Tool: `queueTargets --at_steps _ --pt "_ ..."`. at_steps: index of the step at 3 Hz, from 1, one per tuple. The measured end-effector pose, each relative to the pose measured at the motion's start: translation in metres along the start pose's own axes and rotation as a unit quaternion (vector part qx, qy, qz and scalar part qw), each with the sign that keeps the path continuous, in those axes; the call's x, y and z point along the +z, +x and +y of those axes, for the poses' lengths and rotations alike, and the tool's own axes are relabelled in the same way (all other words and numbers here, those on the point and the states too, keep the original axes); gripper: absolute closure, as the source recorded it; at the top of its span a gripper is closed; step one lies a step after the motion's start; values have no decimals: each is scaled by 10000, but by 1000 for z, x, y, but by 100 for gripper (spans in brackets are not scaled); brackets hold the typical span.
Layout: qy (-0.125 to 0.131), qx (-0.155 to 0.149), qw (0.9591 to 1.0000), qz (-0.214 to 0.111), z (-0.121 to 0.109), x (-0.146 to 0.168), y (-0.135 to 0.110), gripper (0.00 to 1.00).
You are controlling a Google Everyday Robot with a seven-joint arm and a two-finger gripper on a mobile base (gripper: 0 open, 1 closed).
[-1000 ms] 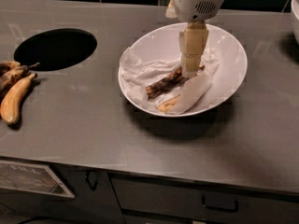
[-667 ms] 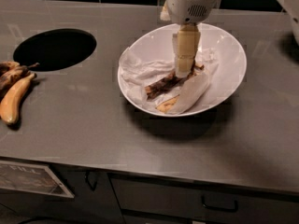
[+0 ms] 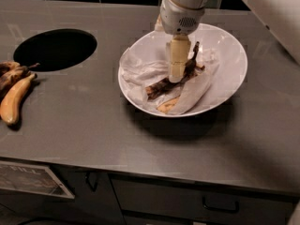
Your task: Pick banana from white bowl
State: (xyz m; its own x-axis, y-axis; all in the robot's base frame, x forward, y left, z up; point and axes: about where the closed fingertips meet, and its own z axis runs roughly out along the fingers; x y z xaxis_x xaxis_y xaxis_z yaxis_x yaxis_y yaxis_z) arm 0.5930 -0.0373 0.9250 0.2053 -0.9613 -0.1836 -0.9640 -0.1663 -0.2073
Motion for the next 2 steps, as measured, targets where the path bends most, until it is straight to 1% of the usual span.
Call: queueTargets --at_steps 1,2 --pt "0 0 10000 -2 0 0 0 0" --pt "-26 -13 9999 -97 -2 9 -2 0"
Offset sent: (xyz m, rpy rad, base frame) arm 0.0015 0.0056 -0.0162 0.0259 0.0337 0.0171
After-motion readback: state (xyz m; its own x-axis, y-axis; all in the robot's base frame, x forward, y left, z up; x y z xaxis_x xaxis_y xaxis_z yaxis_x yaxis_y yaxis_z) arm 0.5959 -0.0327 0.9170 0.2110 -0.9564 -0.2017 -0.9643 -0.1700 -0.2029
